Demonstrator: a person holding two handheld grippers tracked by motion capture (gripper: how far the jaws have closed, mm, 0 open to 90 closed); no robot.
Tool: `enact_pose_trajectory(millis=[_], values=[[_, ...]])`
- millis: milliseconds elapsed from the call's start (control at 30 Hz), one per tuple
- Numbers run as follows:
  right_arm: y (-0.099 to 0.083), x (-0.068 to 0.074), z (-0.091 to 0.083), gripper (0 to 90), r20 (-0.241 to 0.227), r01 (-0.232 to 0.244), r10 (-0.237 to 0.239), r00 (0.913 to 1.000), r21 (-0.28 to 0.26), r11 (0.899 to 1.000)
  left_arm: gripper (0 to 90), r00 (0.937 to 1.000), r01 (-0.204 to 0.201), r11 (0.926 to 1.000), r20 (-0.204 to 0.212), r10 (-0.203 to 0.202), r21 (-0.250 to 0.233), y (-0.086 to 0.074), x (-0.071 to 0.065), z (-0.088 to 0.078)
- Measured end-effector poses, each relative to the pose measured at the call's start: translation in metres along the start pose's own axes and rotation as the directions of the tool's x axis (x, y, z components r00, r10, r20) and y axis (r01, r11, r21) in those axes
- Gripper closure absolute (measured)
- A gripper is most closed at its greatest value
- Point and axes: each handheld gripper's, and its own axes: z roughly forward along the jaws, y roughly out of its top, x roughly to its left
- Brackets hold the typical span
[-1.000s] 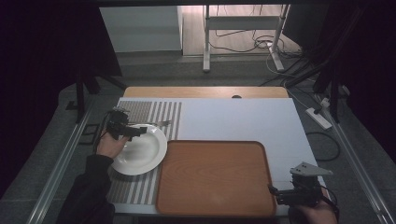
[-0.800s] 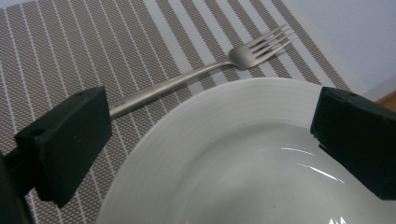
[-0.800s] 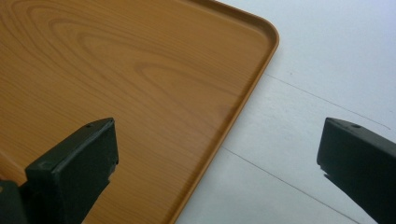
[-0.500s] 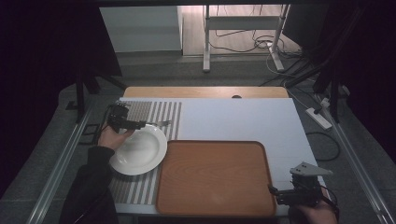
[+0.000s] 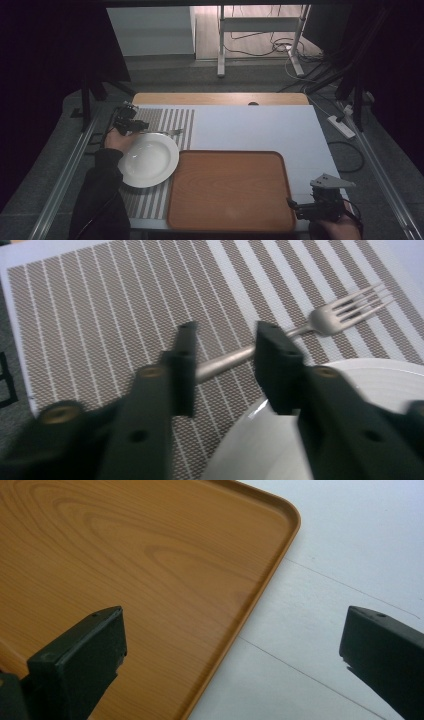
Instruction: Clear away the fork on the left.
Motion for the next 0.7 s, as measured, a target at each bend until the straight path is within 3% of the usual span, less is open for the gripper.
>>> enact_pose_trajectory(millis=[100,167,400,700], values=[[0.0,0.0,0.0,0.0,0.001,-0.001,0.001,1.0,0.001,1.0,89.2,0.9998,-0.011,0.9995,-0.018,0.011,0.031,0.003,0.004,0.003],[0.0,0.0,0.0,0.0,0.001,-0.002,0.002,1.0,0.001,1.0,89.4,1.0,-0.003,0.9991,-0.004,0.003,0.042,0.004,0.008,0.006],[0.0,0.0,0.001,0.0,0.0,-0.001,0.001,1.0,0.005,1.0,89.4,0.9998,0.013,0.9974,-0.017,-0.012,0.071,0.01,0.017,0.017],[0.0,0.0,0.0,0.0,-0.003,0.0,0.0,1.0,0.007,1.0,89.4,0.9982,0.035,0.9852,-0.054,-0.026,0.168,0.011,0.027,0.04]])
